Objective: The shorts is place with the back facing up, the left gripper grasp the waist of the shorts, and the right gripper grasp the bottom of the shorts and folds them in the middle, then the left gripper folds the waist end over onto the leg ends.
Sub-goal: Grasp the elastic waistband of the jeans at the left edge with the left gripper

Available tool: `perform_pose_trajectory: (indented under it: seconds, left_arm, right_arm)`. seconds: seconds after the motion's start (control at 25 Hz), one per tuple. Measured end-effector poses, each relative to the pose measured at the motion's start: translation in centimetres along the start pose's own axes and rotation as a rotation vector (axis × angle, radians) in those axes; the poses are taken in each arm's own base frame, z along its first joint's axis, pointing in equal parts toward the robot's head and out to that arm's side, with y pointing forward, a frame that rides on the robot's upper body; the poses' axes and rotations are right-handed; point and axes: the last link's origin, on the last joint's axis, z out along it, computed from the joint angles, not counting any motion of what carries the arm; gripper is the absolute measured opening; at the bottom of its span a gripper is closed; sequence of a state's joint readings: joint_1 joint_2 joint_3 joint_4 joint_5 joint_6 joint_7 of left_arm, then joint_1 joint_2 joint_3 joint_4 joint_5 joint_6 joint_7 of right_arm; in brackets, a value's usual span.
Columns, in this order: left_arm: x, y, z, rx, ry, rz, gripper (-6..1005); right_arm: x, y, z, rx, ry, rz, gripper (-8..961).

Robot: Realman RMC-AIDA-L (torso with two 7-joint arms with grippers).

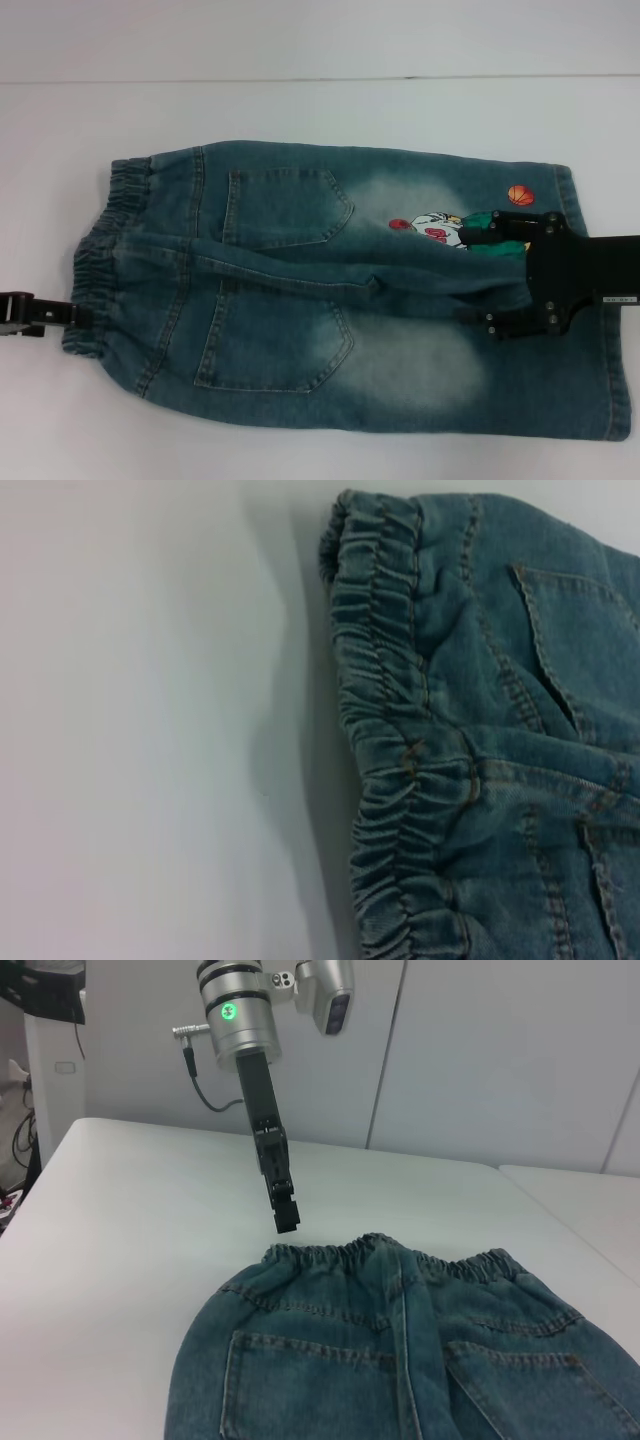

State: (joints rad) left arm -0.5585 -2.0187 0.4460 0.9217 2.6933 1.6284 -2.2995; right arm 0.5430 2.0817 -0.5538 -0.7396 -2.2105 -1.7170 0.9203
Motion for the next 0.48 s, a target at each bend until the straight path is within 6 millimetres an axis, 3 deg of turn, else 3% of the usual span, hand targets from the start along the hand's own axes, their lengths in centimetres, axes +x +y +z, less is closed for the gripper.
perform_pose_trajectory:
  seconds: [0.48]
  left_arm:
    - [0.36,0.3,0.1,-0.013,-0.029,-0.005,872]
  right_arm:
    - [0.02,0.0,0.06,0.002,0.0,-0.001,877]
